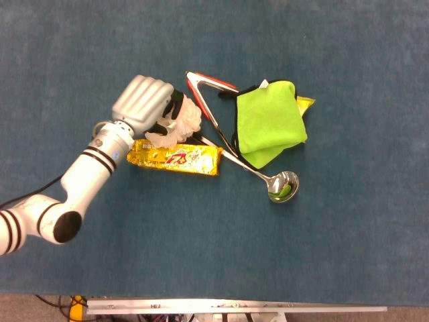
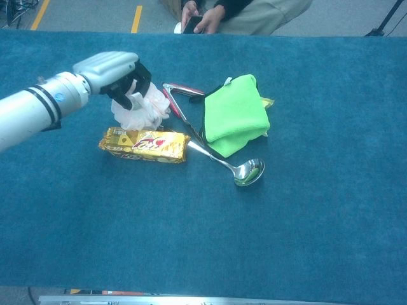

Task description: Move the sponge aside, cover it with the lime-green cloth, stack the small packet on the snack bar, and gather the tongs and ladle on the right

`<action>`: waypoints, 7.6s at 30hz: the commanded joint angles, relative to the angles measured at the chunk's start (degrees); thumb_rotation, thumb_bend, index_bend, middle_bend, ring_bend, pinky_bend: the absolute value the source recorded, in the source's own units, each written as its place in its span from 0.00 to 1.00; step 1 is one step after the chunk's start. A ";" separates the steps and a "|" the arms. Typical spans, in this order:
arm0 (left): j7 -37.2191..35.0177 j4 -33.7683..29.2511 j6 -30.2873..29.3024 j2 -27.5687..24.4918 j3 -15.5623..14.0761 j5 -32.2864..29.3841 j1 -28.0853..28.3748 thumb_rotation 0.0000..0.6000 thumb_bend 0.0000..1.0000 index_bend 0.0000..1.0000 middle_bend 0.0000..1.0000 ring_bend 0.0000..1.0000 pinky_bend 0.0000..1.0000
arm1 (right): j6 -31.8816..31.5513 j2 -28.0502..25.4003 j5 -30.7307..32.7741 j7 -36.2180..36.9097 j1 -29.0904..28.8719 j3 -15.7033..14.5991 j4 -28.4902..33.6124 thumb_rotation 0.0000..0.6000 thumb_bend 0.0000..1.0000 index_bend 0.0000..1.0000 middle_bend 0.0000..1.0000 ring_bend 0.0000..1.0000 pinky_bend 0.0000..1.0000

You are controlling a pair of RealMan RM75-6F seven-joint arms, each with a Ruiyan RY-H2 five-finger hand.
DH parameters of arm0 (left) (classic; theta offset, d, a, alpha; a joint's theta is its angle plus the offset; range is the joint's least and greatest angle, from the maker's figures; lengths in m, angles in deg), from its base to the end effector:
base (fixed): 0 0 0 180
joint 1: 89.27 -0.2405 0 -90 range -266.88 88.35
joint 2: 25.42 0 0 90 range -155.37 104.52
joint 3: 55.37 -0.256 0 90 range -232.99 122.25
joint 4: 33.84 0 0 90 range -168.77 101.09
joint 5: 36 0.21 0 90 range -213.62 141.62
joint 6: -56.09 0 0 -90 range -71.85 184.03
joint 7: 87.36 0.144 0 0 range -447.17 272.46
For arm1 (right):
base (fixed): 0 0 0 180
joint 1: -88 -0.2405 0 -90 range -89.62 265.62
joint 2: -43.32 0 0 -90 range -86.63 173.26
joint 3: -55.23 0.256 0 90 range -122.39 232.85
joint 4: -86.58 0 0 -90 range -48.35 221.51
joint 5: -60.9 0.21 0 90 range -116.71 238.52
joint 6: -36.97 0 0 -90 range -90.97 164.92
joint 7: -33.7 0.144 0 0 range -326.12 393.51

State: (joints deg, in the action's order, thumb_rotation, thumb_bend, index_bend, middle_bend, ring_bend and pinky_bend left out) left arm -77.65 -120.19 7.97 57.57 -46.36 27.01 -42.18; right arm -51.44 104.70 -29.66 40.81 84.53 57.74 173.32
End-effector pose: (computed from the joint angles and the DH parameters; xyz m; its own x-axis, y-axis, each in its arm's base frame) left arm -0.1388 0.3574 -0.0016 0.3955 0.3655 0.8426 0.8829 -0.4040 -0.2391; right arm -0.3235 -0.1731 0.1864 0.4175 0.0403 0.9078 -0.9056 -0.0641 0.4193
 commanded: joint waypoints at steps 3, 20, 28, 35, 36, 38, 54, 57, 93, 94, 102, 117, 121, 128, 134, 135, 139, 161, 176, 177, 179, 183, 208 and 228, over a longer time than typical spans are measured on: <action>-2.08 -5.28 -2.57 -5.35 0.22 1.73 -2.37 1.00 0.39 0.65 0.68 0.71 0.54 | 0.17 0.12 -0.03 0.15 -0.18 0.08 -0.20 1.00 0.14 0.36 0.46 0.40 0.48; -3.33 -19.25 -11.67 -19.92 -7.22 10.43 -13.35 1.00 0.38 0.64 0.67 0.70 0.54 | 2.03 0.78 0.13 0.23 -1.12 -0.09 -0.75 1.00 0.14 0.36 0.46 0.40 0.48; -1.29 -21.31 -14.94 -23.35 -10.90 12.27 -18.22 1.00 0.38 0.64 0.67 0.70 0.54 | 2.30 0.77 0.15 -0.01 -1.33 -0.11 -0.57 1.00 0.14 0.36 0.46 0.40 0.48; 0.54 -22.89 -14.71 -24.70 -13.63 13.42 -20.69 1.00 0.38 0.64 0.67 0.70 0.54 | 2.59 0.93 0.14 -0.11 -1.46 -0.26 -0.51 1.00 0.14 0.36 0.46 0.40 0.48; 0.72 -22.98 -14.67 -24.68 -13.83 13.39 -21.00 1.00 0.38 0.64 0.67 0.70 0.54 | 2.66 0.94 0.09 -0.11 -1.51 -0.29 -0.48 1.00 0.14 0.36 0.46 0.40 0.48; 0.87 -23.01 -14.61 -24.58 -14.01 13.37 -21.39 1.00 0.38 0.64 0.67 0.69 0.54 | 2.68 0.91 0.01 -0.12 -1.53 -0.34 -0.44 1.00 0.14 0.36 0.46 0.40 0.48; 1.23 -23.51 -13.34 -22.42 -15.34 14.74 -23.85 1.00 0.38 0.64 0.67 0.69 0.54 | 1.95 0.56 -0.37 0.40 -1.03 -0.78 -0.54 1.00 0.14 0.36 0.46 0.40 0.48; 1.19 -23.08 -12.84 -20.99 -15.15 15.19 -23.81 1.00 0.38 0.64 0.67 0.69 0.54 | 1.83 0.35 -0.27 0.74 -0.92 -0.77 -0.68 1.00 0.14 0.36 0.46 0.40 0.48; 5.49 -27.42 -8.81 -18.82 -10.18 12.77 -18.68 1.00 0.38 0.00 0.07 0.08 0.28 | 0.88 0.55 0.69 3.89 0.18 -0.55 -3.58 1.00 0.14 0.36 0.46 0.40 0.48; 5.44 -27.29 -8.92 -18.68 -9.86 12.87 -18.51 1.00 0.38 0.00 0.07 0.08 0.28 | 0.83 0.53 0.66 3.90 0.20 -0.55 -3.55 1.00 0.14 0.36 0.46 0.40 0.48; 7.47 -26.31 -6.10 -16.42 -7.27 11.51 -14.71 1.00 0.38 0.00 0.07 0.08 0.27 | 0.59 0.51 0.53 3.84 0.38 -0.60 -3.46 1.00 0.14 0.36 0.46 0.40 0.48; 21.06 -17.45 -0.79 -4.42 -7.17 3.95 -7.27 1.00 0.38 0.00 0.00 0.00 0.18 | 0.59 0.61 0.73 4.41 0.69 -0.70 -4.05 1.00 0.14 0.36 0.46 0.40 0.48; 23.45 -16.31 0.69 -3.18 -7.11 -0.10 -5.34 1.00 0.38 0.00 0.00 0.00 0.14 | 0.60 0.68 1.01 4.83 0.88 -0.70 -4.46 1.00 0.14 0.36 0.46 0.40 0.48; 27.03 -13.95 0.68 -1.06 -8.22 -5.07 -3.22 1.00 0.38 0.00 0.00 0.00 0.12 | 0.51 0.72 1.38 5.53 1.11 -0.57 -5.11 1.00 0.14 0.36 0.46 0.40 0.48; 26.80 -12.11 0.09 0.65 -8.74 -6.58 -2.63 1.00 0.38 0.00 0.00 0.00 0.12 | 0.55 0.76 1.47 5.66 1.21 -0.55 -5.26 1.00 0.14 0.36 0.46 0.40 0.48; 26.64 -11.54 -0.05 1.09 -8.80 -6.70 -2.55 1.00 0.38 0.00 0.00 0.00 0.12 | 0.51 0.76 1.47 5.66 1.23 -0.54 -5.27 1.00 0.14 0.36 0.46 0.40 0.48; 25.65 -9.47 -1.20 2.63 -8.79 -6.26 -2.71 1.00 0.38 0.02 0.00 0.00 0.12 | 0.39 0.69 1.51 5.69 1.37 -0.53 -5.22 1.00 0.14 0.36 0.46 0.40 0.48; 14.53 -1.97 -0.62 1.91 -5.07 -1.27 -2.38 1.00 0.38 0.41 0.38 0.33 0.43 | 0.00 0.54 1.66 5.69 1.81 -0.34 -4.89 1.00 0.14 0.36 0.46 0.40 0.48; 14.10 8.99 2.65 2.50 -0.72 -9.27 1.45 1.00 0.38 0.39 0.34 0.30 0.43 | -0.99 0.18 1.27 5.72 2.37 -0.33 -4.52 1.00 0.14 0.36 0.46 0.40 0.48; 14.45 9.69 2.87 2.60 -0.90 -9.79 1.57 1.00 0.38 0.39 0.34 0.30 0.43 | -1.02 0.13 1.30 5.68 2.40 -0.31 -4.48 1.00 0.14 0.36 0.46 0.40 0.48; 14.95 10.44 3.32 2.63 -1.23 -10.76 1.68 1.00 0.38 0.38 0.32 0.28 0.43 | -1.13 0.08 1.28 5.60 2.44 -0.28 -4.39 1.00 0.14 0.36 0.46 0.40 0.48; 15.88 10.67 4.06 2.31 -1.91 -12.76 1.84 1.00 0.38 0.32 0.24 0.19 0.42 | -1.22 -0.05 0.77 5.26 2.34 -0.36 -4.04 1.00 0.14 0.36 0.46 0.40 0.48; 12.66 -7.02 -4.24 -8.28 -3.06 -6.42 -2.11 1.00 0.38 0.00 0.00 0.00 0.19 | 0.93 -3.22 -8.55 -4.01 -4.14 0.02 0.71 1.00 0.14 0.36 0.46 0.40 0.48; 13.61 -29.29 -15.32 -24.34 -10.82 9.94 -12.66 1.00 0.38 0.00 0.00 0.00 0.17 | 17.74 -2.49 -14.06 -20.35 -16.70 -0.12 9.32 1.00 0.00 0.27 0.40 0.30 0.45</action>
State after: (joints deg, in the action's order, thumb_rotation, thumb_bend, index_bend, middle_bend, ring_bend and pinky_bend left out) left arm -64.19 -148.88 -6.98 33.77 -56.71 36.44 -54.29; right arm -35.80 102.06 -44.57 22.23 69.13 57.39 181.13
